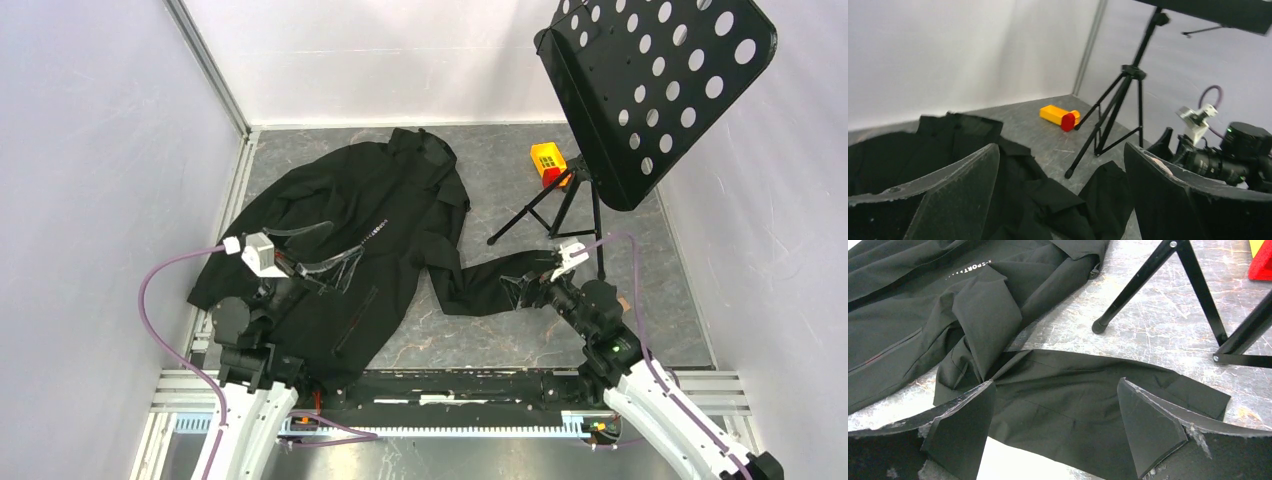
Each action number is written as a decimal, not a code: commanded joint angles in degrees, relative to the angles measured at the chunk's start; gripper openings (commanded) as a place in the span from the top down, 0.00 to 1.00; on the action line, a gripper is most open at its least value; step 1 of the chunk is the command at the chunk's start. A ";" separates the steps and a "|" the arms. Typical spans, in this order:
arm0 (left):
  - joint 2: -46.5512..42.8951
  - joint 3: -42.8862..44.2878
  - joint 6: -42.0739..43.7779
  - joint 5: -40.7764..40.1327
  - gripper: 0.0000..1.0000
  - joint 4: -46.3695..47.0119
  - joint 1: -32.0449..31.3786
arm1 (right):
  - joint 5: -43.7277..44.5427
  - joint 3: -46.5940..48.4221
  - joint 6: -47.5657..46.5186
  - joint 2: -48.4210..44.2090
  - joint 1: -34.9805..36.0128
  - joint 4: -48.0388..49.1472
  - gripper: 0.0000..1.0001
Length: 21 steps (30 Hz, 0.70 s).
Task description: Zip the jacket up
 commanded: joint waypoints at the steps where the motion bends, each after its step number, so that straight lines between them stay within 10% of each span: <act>1: -0.77 4.83 -3.88 -12.74 0.00 -14.80 0.30 | -1.94 4.48 -1.08 6.31 0.36 3.89 0.03; 7: 0.79 14.36 -21.73 -47.07 0.00 -48.89 0.30 | -0.08 9.93 -2.02 19.50 4.17 2.67 0.03; 21: 8.11 26.10 -4.64 -36.69 0.00 -60.78 0.30 | 21.32 27.42 6.55 49.59 42.04 18.07 0.09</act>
